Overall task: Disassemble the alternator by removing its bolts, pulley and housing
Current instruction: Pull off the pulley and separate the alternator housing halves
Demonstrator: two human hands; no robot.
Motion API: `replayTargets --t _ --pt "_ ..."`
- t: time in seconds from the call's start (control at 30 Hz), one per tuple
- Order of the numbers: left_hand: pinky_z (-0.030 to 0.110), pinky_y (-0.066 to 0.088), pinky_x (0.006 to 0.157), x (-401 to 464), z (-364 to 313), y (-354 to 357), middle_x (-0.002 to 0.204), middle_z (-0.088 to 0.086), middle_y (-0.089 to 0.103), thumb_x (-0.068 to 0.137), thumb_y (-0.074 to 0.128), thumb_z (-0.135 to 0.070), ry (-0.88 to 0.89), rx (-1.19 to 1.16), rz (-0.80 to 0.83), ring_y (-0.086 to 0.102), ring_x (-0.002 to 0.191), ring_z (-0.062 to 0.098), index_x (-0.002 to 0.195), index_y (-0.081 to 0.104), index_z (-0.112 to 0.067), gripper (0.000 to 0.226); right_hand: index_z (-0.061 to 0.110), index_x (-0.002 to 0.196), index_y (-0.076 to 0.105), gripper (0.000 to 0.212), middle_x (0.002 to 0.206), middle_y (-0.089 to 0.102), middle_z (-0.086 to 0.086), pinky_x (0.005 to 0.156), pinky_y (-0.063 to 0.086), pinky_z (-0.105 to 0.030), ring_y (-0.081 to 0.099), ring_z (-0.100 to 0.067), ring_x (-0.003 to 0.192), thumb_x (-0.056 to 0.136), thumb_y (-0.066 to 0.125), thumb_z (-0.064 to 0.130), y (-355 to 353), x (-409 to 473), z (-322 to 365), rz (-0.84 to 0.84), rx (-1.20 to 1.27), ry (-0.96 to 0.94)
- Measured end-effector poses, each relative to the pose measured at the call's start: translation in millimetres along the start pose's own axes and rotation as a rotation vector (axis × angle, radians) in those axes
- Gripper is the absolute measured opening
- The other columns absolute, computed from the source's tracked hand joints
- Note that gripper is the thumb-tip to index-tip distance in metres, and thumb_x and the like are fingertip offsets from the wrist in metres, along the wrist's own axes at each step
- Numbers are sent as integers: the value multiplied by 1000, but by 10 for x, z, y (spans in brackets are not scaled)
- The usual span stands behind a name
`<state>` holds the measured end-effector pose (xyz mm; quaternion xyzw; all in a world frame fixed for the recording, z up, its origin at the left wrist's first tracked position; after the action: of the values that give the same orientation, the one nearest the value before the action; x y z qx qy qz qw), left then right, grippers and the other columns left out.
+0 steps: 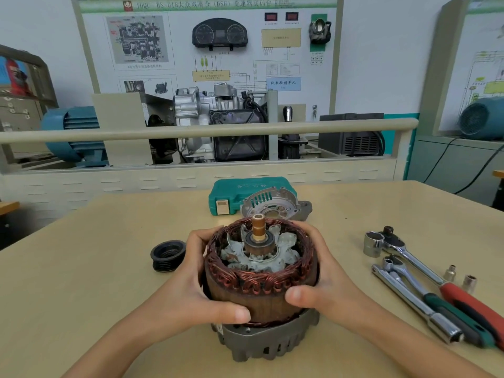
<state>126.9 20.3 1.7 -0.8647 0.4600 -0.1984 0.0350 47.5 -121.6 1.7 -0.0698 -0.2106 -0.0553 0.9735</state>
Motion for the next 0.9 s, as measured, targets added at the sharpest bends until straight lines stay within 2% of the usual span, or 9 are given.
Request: replayTargets --t 0.2,0.3,0.43,0.53,0.6,0.67,0.73,0.83,0.9 --pt "18 52 85 23 -95 2 119 -20 62 34 94 -54 19 10 -18 60 117 8 127 36 -27 112 27 129 32 108 115 60 20 85 49 -18 58 -6 113 42 84 64 -22 19 45 -3 11 -15" --pt "24 54 85 100 -278 -67 119 -17 63 30 91 -60 55 38 -57 62 114 11 124 41 -33 110 25 127 33 104 111 62 21 81 52 -19 60 -5 110 44 82 66 -49 110 184 -4 -5 -45" --pt "23 56 77 310 -595 -244 115 -14 66 27 92 -58 89 25 -73 66 106 12 122 44 -32 109 28 120 40 106 107 61 14 76 52 -16 62 2 101 33 79 73 -141 364 460 -56 -21 -84" --pt "23 55 78 455 -701 -372 125 -7 63 25 93 -57 111 12 -117 66 108 14 125 47 -30 113 30 119 43 106 111 61 12 75 53 -19 64 0 99 29 79 73 -218 576 574 -82 -63 -96" --pt "24 55 80 543 -690 -469 128 -3 61 22 92 -58 116 4 -161 65 109 14 128 47 -30 119 30 120 46 98 112 63 8 75 54 -23 65 -4 99 36 82 65 -245 747 619 -66 -89 -83" --pt "19 53 78 649 -656 -620 126 -2 61 20 92 -58 117 -16 -223 66 105 11 131 47 -27 124 34 114 54 70 109 67 9 78 54 -23 65 -4 98 52 77 55 -285 954 662 -52 -138 -76" --pt "15 52 77 765 -633 -784 126 -3 61 21 92 -57 114 -20 -260 66 104 8 135 46 -26 127 40 101 61 46 105 68 13 78 52 -17 64 0 98 60 76 52 -329 1178 692 -28 -221 -60" --pt "17 53 82 921 -565 -993 122 -9 63 25 92 -55 76 76 -240 64 105 3 131 49 -34 116 41 100 61 51 111 65 10 74 51 -12 64 2 95 54 77 57 -353 1444 606 41 -326 15" --pt "20 50 91 1002 -461 -1121 120 -14 64 30 89 -56 25 168 -207 61 109 0 124 52 -41 103 40 103 61 51 103 67 16 72 49 -8 64 6 90 55 76 52 -331 1551 496 87 -353 47"
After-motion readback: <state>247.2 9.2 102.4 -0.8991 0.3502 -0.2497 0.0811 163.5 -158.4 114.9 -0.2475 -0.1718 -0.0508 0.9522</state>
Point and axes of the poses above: each hand's wrist, its own x-axis towards the middle knuckle, its own y-axis out of the palm, z = x × y, the point moved 7 cm from there along x, towards the middle knuckle
